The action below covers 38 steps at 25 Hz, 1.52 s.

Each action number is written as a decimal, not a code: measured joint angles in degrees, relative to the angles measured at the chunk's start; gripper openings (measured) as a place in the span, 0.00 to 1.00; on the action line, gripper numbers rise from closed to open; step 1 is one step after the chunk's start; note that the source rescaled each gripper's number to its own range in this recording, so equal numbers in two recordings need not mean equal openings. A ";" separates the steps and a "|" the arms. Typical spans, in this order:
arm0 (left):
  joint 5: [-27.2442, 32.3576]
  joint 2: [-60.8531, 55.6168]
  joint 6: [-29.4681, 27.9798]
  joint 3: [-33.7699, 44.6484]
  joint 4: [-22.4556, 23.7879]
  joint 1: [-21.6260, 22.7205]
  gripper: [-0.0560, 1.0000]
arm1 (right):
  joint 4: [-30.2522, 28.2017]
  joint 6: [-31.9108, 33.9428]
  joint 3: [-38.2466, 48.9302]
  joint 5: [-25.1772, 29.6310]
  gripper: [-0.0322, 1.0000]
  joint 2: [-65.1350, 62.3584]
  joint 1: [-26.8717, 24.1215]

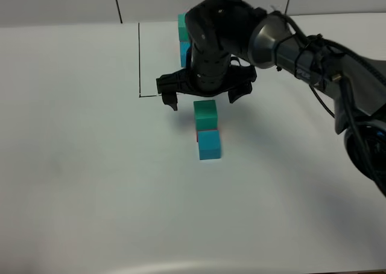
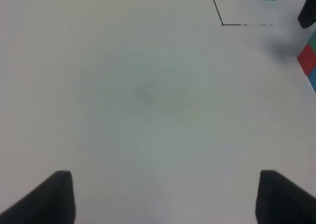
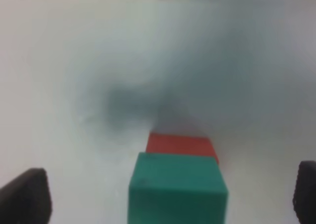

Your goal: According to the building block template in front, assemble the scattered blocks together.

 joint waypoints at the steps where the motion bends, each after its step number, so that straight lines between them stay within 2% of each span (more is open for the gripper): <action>1: 0.00 0.00 0.00 0.00 0.00 0.00 0.71 | 0.20 -1.03 0.00 0.77 1.00 -1.31 -0.55; 7: 0.00 0.00 0.00 0.00 0.00 0.00 0.71 | 0.21 -8.66 0.35 7.61 0.97 -7.16 -7.24; 10: 0.00 0.00 0.00 0.00 0.00 0.00 0.71 | -0.30 -11.75 3.44 7.80 0.91 -11.23 -11.22; 14: 0.00 0.00 0.00 0.00 0.00 0.00 0.71 | -0.30 -14.29 14.82 2.07 0.84 -19.93 -15.49; 19: 0.00 0.00 0.00 0.00 0.00 0.00 0.71 | -0.29 -17.57 31.62 -7.72 0.82 -34.31 -21.45; 22: 0.00 0.00 0.00 0.00 0.00 0.00 0.71 | -1.73 -18.81 39.66 -10.88 0.82 -43.46 -24.33; 25: 0.00 0.00 0.00 0.00 0.00 0.00 0.71 | -4.25 -18.93 45.30 -12.42 0.82 -52.62 -25.65; 29: 0.00 0.00 0.00 0.00 0.00 0.00 0.71 | -4.84 -18.83 51.23 -12.47 0.82 -64.29 -25.92; 38: 0.00 0.00 0.00 0.00 0.00 0.00 0.71 | -4.95 -18.27 66.31 -5.32 0.82 -92.93 -26.04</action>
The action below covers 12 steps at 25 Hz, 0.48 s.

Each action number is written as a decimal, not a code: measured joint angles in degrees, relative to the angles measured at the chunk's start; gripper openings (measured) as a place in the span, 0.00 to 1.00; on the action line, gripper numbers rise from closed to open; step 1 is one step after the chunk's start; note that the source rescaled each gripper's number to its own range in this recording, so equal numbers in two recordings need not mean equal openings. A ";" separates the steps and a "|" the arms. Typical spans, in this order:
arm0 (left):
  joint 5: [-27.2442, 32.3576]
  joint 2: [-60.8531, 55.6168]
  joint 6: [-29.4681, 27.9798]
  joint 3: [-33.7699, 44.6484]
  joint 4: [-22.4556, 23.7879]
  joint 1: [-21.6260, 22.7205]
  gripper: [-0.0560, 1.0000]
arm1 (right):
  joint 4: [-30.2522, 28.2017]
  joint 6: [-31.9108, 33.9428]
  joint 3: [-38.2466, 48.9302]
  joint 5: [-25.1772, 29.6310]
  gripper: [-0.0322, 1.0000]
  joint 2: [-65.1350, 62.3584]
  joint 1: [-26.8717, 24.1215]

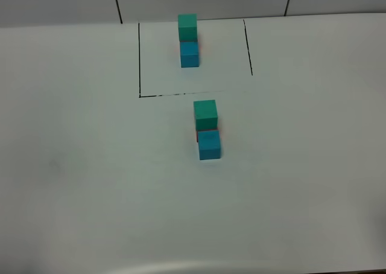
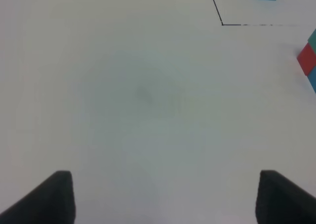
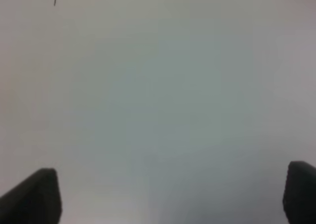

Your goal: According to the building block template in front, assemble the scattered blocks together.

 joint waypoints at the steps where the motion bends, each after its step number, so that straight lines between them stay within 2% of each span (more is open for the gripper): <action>1: 0.00 0.00 0.00 0.00 0.00 0.00 0.71 | 0.00 0.11 2.11 0.77 0.82 -3.82 0.00; 5: 0.00 0.00 0.00 0.00 0.00 0.00 0.71 | 0.58 -0.22 8.66 2.44 0.82 -16.84 0.00; 12: 0.00 0.00 0.00 0.00 0.00 0.00 0.71 | 5.64 -7.28 14.42 2.89 0.82 -31.01 0.00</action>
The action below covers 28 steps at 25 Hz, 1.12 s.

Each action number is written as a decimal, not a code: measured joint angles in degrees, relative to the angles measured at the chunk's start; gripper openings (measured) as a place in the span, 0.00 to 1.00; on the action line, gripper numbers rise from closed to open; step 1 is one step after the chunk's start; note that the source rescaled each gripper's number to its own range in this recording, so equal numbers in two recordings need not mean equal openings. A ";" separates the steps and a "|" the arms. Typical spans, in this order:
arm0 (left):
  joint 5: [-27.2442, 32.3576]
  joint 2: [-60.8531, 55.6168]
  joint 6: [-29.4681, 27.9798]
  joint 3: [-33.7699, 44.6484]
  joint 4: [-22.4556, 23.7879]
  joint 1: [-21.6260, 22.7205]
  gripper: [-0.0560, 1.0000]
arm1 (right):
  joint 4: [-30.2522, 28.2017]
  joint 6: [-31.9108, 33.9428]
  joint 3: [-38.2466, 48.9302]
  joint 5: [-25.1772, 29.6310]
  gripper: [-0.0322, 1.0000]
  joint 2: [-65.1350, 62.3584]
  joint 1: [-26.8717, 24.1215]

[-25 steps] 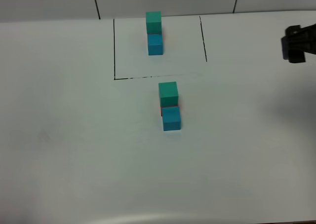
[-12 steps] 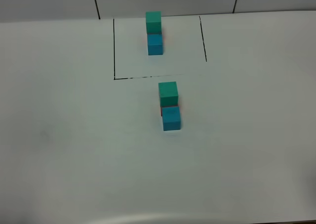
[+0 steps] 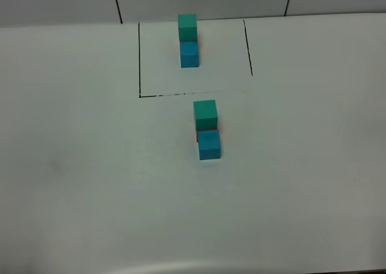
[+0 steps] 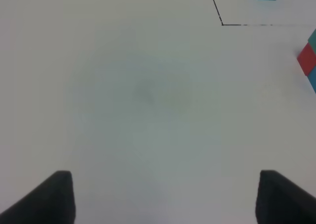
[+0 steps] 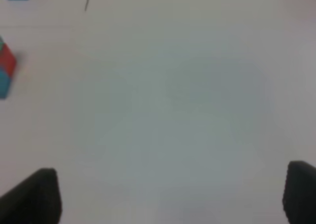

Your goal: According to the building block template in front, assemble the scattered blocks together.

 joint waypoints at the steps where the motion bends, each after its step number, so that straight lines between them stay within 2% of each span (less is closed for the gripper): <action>1: 0.00 0.00 0.00 0.00 0.00 0.00 0.71 | 0.72 -0.79 0.06 0.25 0.82 -1.33 0.00; 5: 0.00 0.00 0.00 0.00 0.00 0.00 0.71 | 1.99 -2.07 1.24 2.40 0.81 -4.65 0.00; 21: 0.00 0.00 0.00 0.00 0.00 0.00 0.71 | 2.47 -2.25 1.37 2.65 0.76 -4.72 -0.29; 23: 0.00 0.00 0.00 0.00 0.00 0.00 0.71 | 2.47 -2.19 1.37 2.65 0.76 -4.72 -2.24; 28: 0.00 0.00 0.00 0.00 0.00 0.00 0.71 | 2.47 -2.19 1.37 2.65 0.76 -4.72 -12.42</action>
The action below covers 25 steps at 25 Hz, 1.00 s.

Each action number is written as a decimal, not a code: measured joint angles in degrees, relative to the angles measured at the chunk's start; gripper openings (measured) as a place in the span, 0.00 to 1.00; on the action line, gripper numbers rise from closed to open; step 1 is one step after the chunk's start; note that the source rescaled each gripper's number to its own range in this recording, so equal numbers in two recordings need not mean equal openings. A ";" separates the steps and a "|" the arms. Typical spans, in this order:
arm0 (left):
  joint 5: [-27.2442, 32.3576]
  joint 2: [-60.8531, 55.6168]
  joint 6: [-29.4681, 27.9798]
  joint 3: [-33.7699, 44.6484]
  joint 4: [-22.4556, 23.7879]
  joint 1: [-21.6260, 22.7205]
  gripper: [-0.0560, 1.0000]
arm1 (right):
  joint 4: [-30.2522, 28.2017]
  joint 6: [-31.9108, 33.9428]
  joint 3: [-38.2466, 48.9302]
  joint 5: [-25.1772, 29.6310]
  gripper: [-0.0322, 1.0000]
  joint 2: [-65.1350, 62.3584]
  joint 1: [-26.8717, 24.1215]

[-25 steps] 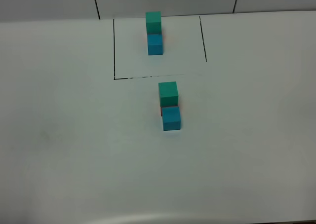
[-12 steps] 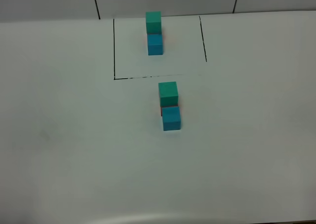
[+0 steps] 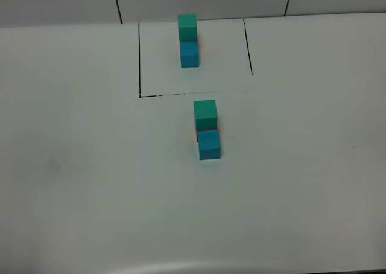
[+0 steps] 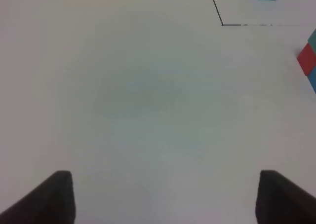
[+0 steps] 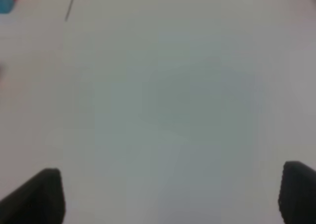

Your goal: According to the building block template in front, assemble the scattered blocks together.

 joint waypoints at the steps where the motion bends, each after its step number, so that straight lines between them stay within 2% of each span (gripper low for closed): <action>1: 0.00 0.00 0.00 0.00 0.00 0.00 0.71 | 0.00 0.00 0.00 0.00 0.76 0.00 -2.07; 5: 0.00 0.00 0.00 0.00 0.00 0.00 0.71 | 0.52 0.05 0.00 0.00 0.76 0.00 -6.13; 25: 0.00 0.00 0.00 0.00 0.00 0.00 0.71 | 1.62 -0.72 0.00 0.00 0.76 0.00 -6.40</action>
